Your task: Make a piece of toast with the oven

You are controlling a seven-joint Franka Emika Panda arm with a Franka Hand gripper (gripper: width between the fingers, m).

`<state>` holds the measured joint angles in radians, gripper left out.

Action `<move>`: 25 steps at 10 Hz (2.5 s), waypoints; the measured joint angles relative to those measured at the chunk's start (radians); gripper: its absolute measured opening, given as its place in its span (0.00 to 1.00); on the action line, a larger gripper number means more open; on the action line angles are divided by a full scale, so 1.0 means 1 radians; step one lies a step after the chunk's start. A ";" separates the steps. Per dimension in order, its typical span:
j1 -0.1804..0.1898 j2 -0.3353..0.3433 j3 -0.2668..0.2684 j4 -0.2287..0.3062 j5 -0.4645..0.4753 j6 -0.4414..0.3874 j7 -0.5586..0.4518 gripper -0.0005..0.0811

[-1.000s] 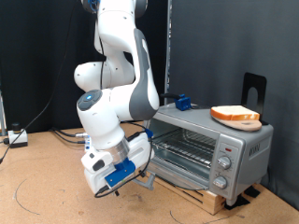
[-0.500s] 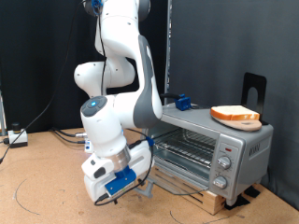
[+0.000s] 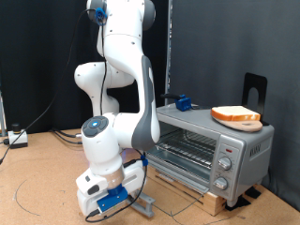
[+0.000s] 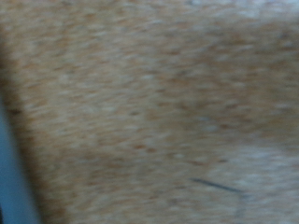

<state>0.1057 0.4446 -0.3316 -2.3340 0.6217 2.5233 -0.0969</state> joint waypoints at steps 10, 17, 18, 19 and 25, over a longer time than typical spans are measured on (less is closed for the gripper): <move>-0.088 -0.147 -0.022 -0.019 0.068 -0.142 -0.199 1.00; -0.116 -0.362 -0.035 -0.019 0.064 -0.532 -0.255 1.00; -0.116 -0.393 -0.035 -0.021 0.049 -0.561 -0.248 1.00; -0.116 -0.423 -0.035 -0.024 0.037 -0.587 -0.238 1.00; -0.107 -0.534 -0.023 -0.032 0.079 -0.711 -0.329 1.00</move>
<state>-0.0011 -0.0897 -0.3547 -2.3663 0.7012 1.8124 -0.4260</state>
